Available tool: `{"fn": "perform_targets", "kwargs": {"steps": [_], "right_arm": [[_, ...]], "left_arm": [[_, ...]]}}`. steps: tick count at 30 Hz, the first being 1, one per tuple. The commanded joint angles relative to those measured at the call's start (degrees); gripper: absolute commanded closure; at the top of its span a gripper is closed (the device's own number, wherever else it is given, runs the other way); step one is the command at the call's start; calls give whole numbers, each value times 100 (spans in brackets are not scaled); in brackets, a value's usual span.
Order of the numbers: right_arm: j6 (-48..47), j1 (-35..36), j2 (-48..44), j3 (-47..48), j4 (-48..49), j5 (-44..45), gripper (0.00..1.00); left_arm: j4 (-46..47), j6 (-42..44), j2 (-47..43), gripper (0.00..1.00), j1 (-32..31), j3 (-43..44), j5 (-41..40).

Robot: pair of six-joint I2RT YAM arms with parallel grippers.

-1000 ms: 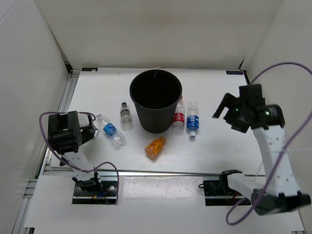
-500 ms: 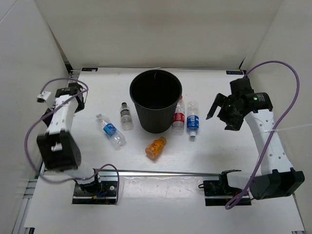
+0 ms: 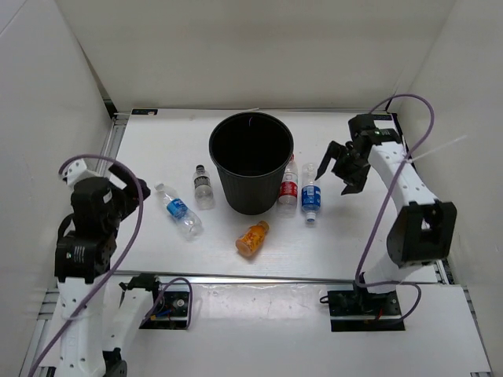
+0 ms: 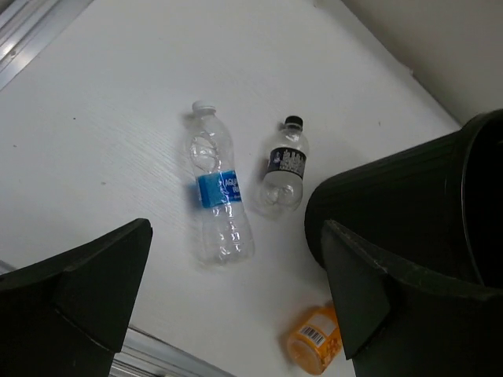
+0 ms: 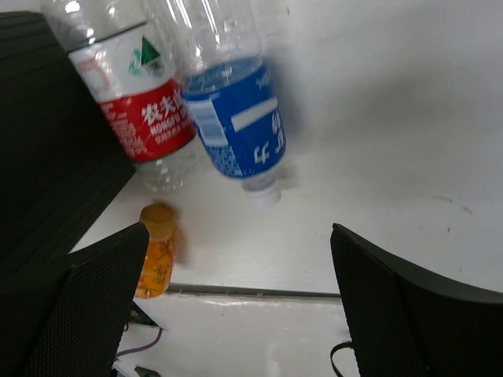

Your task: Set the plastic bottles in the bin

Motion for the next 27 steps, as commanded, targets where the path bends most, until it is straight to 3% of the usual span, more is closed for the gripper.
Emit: {"fn": "perform_targets", "kwargs": {"steps": [1,8,12,17,25,27], "right_arm": [[-362,93,633,454,469,-22,0],[-626,208,1610,806,926,-84,0],[-687,260,2128,921,1031,-154,0],[-749,313,2559,921,1084,-154,0],[-801,313,2771,658,1189,-277,21],[-801,252,2579,352,1259,-277,38]], "left_arm": [[-27,844,871,1,-16,264,873],[-389,951,1269,1,-16,1030,636],[-441,1020,1331,1,-16,1030,1049],[-573,915,1384,1,-16,925,997],[-731,915,1507,1,-16,1109,671],[-731,915,1577,1,-16,1109,671]]}}
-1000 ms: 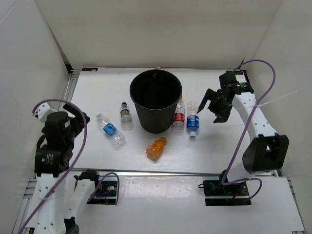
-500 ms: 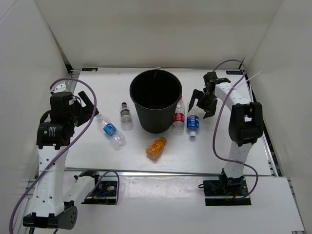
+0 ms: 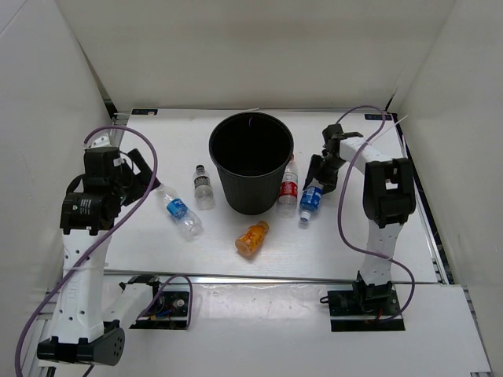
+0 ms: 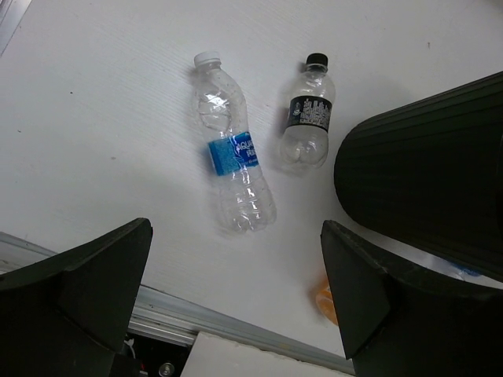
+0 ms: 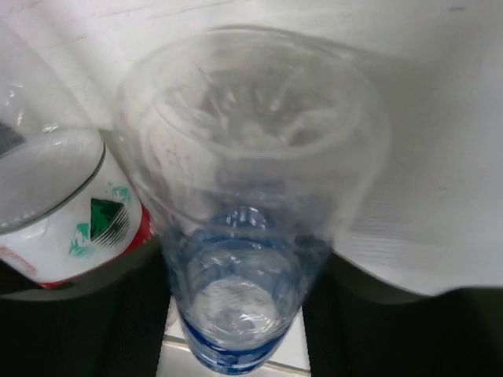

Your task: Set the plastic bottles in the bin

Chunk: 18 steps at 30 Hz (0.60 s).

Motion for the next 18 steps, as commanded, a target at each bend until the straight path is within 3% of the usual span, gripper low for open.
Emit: {"fn": "perform_targets", "kwargs": {"steps": [1,2,7,10,13,14,18], "right_arm": [[-21,-104,-283,-410,123,-122,47],[-21,-192,-553,-568,193,-70,57],[453,-815,-1740,-1124,115,133,65],[454,-1123,-2602,-511,-306,72,69],[672,-1125,-2901,562,-536,-445,73],[761,-1011,-2903,781,-466,-813,75],[1007,-501,-3034,2003,-141,-904,75]], "left_arm": [[14,21,47,1,-14,204,-129],[14,21,108,1,-14,143,-129],[199,-154,292,1,-14,90,-76],[304,-103,442,1,-14,221,12],[304,-49,495,1,-14,222,12],[304,-49,495,1,-14,222,12],[357,-49,548,1,-14,222,64]]}}
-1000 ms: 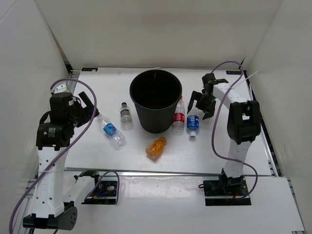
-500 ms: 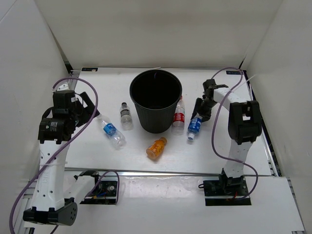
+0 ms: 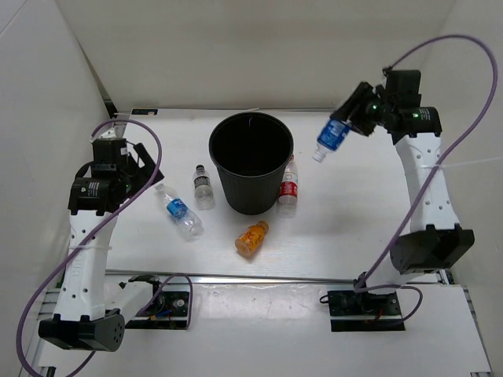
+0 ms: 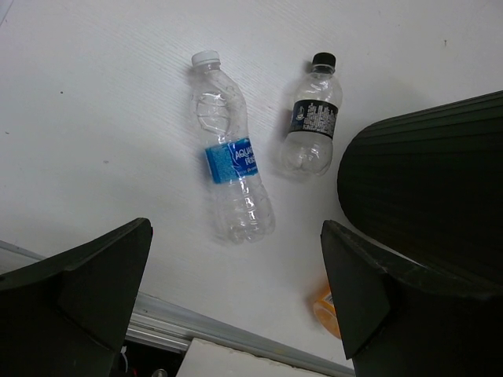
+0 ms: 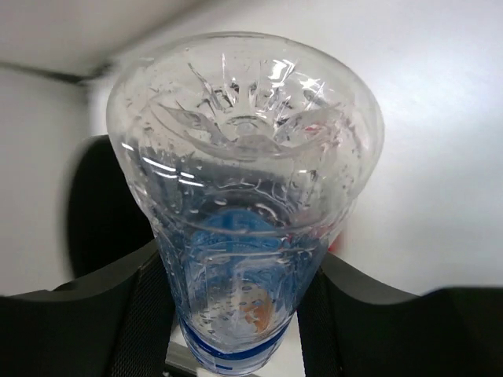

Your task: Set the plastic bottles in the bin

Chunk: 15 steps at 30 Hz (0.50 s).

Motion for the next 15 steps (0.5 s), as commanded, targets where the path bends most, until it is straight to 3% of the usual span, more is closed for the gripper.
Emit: {"fn": "perform_targets", "kwargs": {"steps": [1,5,8,12,13,14,15], "right_arm": [[314,413,-241,684,453,-630,73],[491,799,-58,1282,1492,-1359,71],[-167,1719,425,1940,1572,-1037,71],[-712,2423,1075,2311,1520,-379,69],[-879,2539,1164,2442,1520,-168,67],[-941,2636,1234,2444,1520,17,51],[-1003,2768,1400,2522,1467,106,47]], "left_arm": [[217,36,-44,1,-14,150,84],[446,-95,-211,1,-14,-26,286],[473,-368,-211,1,-14,-184,383],[350,-421,-159,1,-14,-185,515],[350,-421,-106,1,-14,-289,515],[289,-647,-106,1,-14,-386,515],[288,-650,-106,1,73,-482,515]]}}
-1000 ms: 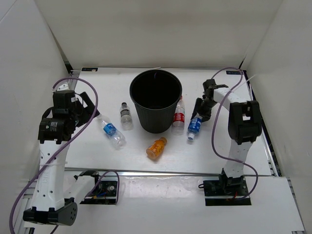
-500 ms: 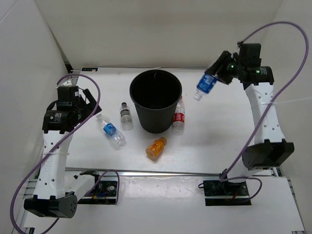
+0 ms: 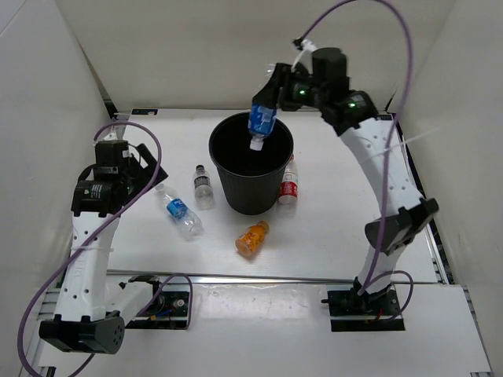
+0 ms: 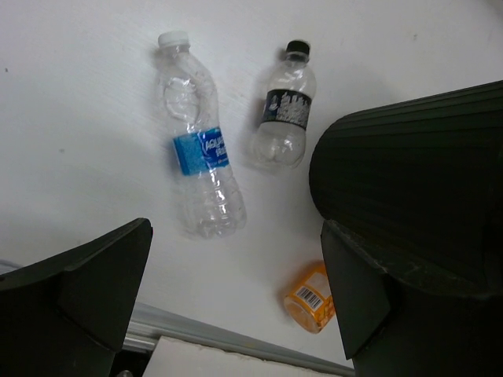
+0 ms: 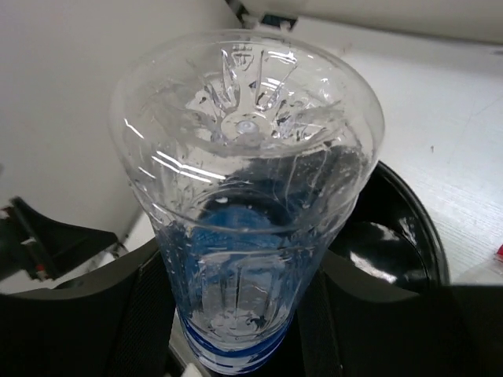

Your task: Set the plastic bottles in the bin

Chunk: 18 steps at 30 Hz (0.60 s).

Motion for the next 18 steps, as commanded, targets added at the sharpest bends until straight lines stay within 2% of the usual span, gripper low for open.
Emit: {"fn": "perform_targets", "kwargs": {"steps": [1,3,4,5,6,9,10,12,15,18], "right_arm": [[-579,255,293,335,92,539,47],[-632,308,417,388,-153,679,45],[-632,308,417,388,-215,680,37],[-632,308,417,292,-285,793,8],[-685,308,330,222,-286,890,0],[-581,308,5,168,-644,1363,0],[-449,308,-91,168,-881,1861,0],[-10,308,-504,20,-1364,2155,0],[185,308,-1295,-788,-1367,1859,0],[246,308,-1901,-1210,-1429,1516,0]], "left_arm": [[-92,-332,55,1,140,-349,124],[-145,-333,187,1,315,-473,368],[-145,-333,188,1,403,-535,370],[-67,-394,240,1,404,-587,439],[-66,-473,302,1,474,-588,440],[135,-570,364,1,685,-719,721],[197,-718,425,1,764,-789,774],[311,-1157,478,1,1115,-1070,957],[969,-1317,715,1,1406,-1554,1897],[1224,-1449,1136,1,1406,-1608,2013]]}}
